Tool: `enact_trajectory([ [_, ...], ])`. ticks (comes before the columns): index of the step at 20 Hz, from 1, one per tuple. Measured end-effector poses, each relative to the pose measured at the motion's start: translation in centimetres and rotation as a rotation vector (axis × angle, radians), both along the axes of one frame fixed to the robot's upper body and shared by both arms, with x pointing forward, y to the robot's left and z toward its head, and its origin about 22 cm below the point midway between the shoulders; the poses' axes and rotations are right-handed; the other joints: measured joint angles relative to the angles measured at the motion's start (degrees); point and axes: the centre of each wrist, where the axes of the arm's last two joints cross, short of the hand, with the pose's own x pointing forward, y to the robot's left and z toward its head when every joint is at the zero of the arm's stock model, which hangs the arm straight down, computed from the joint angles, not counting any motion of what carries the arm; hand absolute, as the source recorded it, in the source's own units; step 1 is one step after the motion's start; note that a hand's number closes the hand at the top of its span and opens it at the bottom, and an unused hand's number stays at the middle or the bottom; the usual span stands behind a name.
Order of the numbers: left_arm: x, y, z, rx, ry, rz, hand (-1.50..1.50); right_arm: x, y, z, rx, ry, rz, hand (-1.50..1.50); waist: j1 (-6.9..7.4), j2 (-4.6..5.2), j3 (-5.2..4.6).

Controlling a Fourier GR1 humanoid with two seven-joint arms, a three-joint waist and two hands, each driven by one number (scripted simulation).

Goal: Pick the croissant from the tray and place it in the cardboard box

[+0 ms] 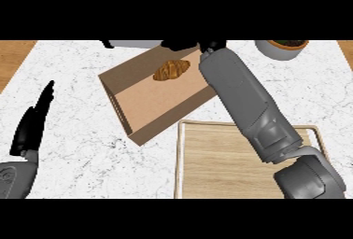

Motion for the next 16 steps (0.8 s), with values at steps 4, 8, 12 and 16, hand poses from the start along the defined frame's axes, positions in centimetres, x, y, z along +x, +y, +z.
enact_trajectory([
  [4,-0.6,1.1,-0.1,0.003,0.008,0.024,0.0,0.3,-1.8,-0.5,0.092,-0.029,0.005,-1.5,-1.41,-0.44,0.01],
  [8,-1.8,1.3,-0.4,0.004,0.017,0.047,0.0,0.9,-5.6,-1.1,0.135,-0.032,-0.013,-1.5,-2.75,-1.01,0.02],
  [12,-2.3,1.9,-0.3,0.001,0.024,0.071,0.0,0.9,-9.9,-1.8,0.15,-0.022,-0.04,-1.5,-3.97,-1.44,0.01],
  [16,-3.4,2.5,-0.5,-0.006,0.033,0.083,0.0,0.1,-13.7,-2.6,0.128,-0.028,-0.022,-1.5,-4.68,-1.99,-0.2],
])
